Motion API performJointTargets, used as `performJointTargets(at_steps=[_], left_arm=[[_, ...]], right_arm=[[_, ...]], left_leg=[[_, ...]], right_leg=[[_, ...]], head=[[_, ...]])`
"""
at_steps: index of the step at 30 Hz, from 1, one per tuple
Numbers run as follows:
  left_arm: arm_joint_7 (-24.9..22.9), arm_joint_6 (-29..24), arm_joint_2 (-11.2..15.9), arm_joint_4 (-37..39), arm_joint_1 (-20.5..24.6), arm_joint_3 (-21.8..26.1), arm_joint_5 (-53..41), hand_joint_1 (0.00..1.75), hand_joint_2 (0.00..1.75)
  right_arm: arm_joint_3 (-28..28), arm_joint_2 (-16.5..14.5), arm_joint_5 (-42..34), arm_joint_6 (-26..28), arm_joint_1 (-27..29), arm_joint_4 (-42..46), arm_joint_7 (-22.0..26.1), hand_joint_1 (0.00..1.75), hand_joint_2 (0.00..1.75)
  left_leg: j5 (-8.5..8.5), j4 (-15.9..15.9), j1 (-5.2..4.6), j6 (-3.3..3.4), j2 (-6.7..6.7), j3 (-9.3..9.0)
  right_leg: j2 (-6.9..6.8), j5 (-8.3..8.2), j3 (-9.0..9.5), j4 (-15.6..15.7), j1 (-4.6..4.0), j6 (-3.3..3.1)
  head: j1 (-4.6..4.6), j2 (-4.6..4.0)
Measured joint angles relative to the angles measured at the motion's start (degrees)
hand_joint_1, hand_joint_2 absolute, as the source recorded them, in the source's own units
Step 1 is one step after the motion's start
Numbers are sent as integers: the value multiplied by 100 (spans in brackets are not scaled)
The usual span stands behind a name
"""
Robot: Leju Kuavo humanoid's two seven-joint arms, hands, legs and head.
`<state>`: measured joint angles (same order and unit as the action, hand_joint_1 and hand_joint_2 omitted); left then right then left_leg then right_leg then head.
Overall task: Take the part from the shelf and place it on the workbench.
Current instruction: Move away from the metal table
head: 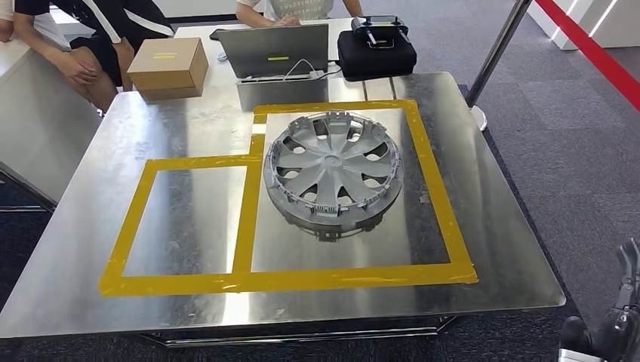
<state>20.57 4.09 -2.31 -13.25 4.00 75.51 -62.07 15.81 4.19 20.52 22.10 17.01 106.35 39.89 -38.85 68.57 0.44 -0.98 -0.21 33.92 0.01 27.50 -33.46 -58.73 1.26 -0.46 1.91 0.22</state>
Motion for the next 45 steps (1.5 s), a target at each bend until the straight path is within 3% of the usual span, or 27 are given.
performJointTargets(at_steps=[1,3,5,7,9,11,13,15,16,17,18,20,22,24,26,27,30,31,32,34,36,37,39,41,42,43,45], left_arm=[[-3,0,-28,2,-2,15,14,0,0],[-8,-1,-79,5,-4,40,27,0,0],[-8,-1,-114,7,-2,55,27,0,0],[5,-1,-133,5,2,64,16,0,0],[45,5,-145,5,-5,67,-18,0,0],[104,17,-162,14,-18,70,-62,0,0],[155,33,-176,26,-25,71,-91,0,0],[186,48,-194,35,-35,70,-114,0,0],[196,55,-207,40,-40,70,-122,0,0],[201,62,-221,43,-42,69,-116,0,0],[202,65,-233,46,-42,68,-102,0,0],[191,69,-262,53,-42,65,-55,0,0],[169,64,-290,61,-38,62,-40,0,0],[151,51,-326,73,-36,59,-36,0,0],[134,38,-363,82,-39,57,-28,0,0],[121,34,-383,85,-42,57,-26,0,0],[88,24,-437,92,-46,55,-32,0,0],[81,20,-447,92,-46,55,-37,0,0],[74,17,-455,92,-46,55,-44,0,0],[66,18,-471,92,-47,55,-54,0,0],[69,19,-482,92,-38,55,-73,0,0],[76,20,-485,91,-25,55,-84,0,0],[97,31,-492,91,4,52,-113,0,0],[112,55,-499,92,6,49,-150,0,0],[115,66,-500,92,5,46,-173,0,0],[116,76,-500,92,6,41,-192,0,0],[123,90,-497,92,14,31,-232,0,0]], right_arm=[[40,-44,-26,-151,6,-117,0,0,0],[86,-111,-47,-359,1,-370,0,0,0],[108,-164,-40,-517,-9,-651,0,0,0],[132,-209,-36,-637,-15,-928,1,0,0],[149,-244,-32,-704,-27,-1187,2,0,0],[181,-275,-37,-756,-43,-1454,2,0,0],[232,-297,-60,-788,-55,-1729,2,0,0],[300,-315,-63,-843,-84,-2001,2,0,0],[347,-330,-56,-888,-103,-2152,2,0,0],[407,-350,-44,-941,-122,-2314,2,0,0],[474,-372,-30,-993,-141,-2487,2,0,0],[618,-413,36,-1059,-206,-2852,2,0,0],[747,-444,149,-1068,-333,-3276,2,0,0],[878,-471,285,-1043,-477,-3797,2,0,0],[1014,-489,401,-1022,-608,-4375,2,0,0],[1073,-491,443,-1020,-672,-4651,2,0,0],[1204,-483,548,-911,-875,-5479,2,0,0],[1236,-471,584,-833,-946,-5797,1,0,0],[1263,-457,614,-755,-1011,-6126,1,0,0],[1310,-427,676,-611,-1127,-6768,-7,0,0],[1341,-404,771,-495,-1261,-7346,-99,0,0],[1348,-393,825,-451,-1328,-7605,-189,0,0],[1356,-375,924,-399,-1445,-8062,-447,0,0],[1360,-368,1003,-381,-1520,-8422,-740,0,0],[1360,-370,1046,-373,-1545,-8574,-898,0,0],[1360,-374,1089,-364,-1560,-8704,-1058,0,0],[1357,-381,1185,-363,-1592,-8904,-1367,0,0]], left_leg=[[-120,315,0,0,0,107],[16,362,-7,35,-1,26],[364,-356,-44,140,-3,-463],[461,-1157,-100,235,13,-949],[439,-1438,-149,269,28,-1072],[581,-1475,-145,319,35,-984],[765,-1523,-111,377,52,-848],[899,-1519,-106,397,76,-690],[961,-1510,-106,393,87,-610],[1018,-1494,-104,387,97,-529],[1067,-1467,-99,376,103,-456],[1134,-1377,-83,339,112,-324],[1175,-1260,-90,284,116,-206],[1228,-1201,-103,220,119,-142],[1260,-1186,-90,158,114,-107],[1165,-1119,-81,128,101,-65],[368,-290,-54,47,56,208],[156,82,-47,32,52,294],[86,346,-44,28,51,322],[312,291,-43,45,50,85],[594,-508,-48,96,40,-537],[625,-990,-57,123,32,-867],[571,-1548,-82,171,20,-1191],[610,-1605,-92,243,32,-1127],[664,-1600,-91,292,44,-1077],[730,-1602,-87,341,57,-1017],[864,-1597,-96,401,80,-868]], right_leg=[[-3,-47,-64,-1,-14,-14],[-4,-145,-182,-1,-49,-18],[-2,-249,-283,-2,-79,-13],[-3,-347,-336,1,-98,27],[-16,-442,-341,29,-82,106],[-22,-483,-370,50,-58,180],[-14,-133,-473,-195,-53,240],[-9,468,-610,-845,-43,298],[-9,643,-644,-1197,-38,322],[-9,679,-615,-1435,-35,339],[-9,591,-495,-1487,-32,348],[-10,305,42,-937,-20,359],[-4,302,617,-95,-18,342],[3,412,792,273,-41,265],[-11,359,714,286,-44,145],[-23,309,667,290,-40,82],[-43,122,440,290,-32,-19],[-43,57,356,285,-35,-19],[-44,-5,278,281,-39,-12],[-47,-124,134,274,-45,12],[-43,-235,25,269,-56,45],[-38,-288,-15,263,-66,67],[-37,-397,-66,257,-80,130],[-40,-467,-101,253,-65,205],[-38,-389,-137,195,-54,236],[-35,-201,-198,47,-47,262],[-29,416,-374,-587,-41,299]], head=[[1,0],[1,0],[0,0],[-7,0],[9,1],[32,1],[6,1],[-22,1],[-25,1],[-25,1],[-26,1],[-28,1],[-26,2],[-21,1],[-24,1],[-19,1],[3,1],[7,1],[5,0],[6,0],[8,1],[8,1],[2,1],[-7,1],[-10,1],[-26,0],[-50,0]])
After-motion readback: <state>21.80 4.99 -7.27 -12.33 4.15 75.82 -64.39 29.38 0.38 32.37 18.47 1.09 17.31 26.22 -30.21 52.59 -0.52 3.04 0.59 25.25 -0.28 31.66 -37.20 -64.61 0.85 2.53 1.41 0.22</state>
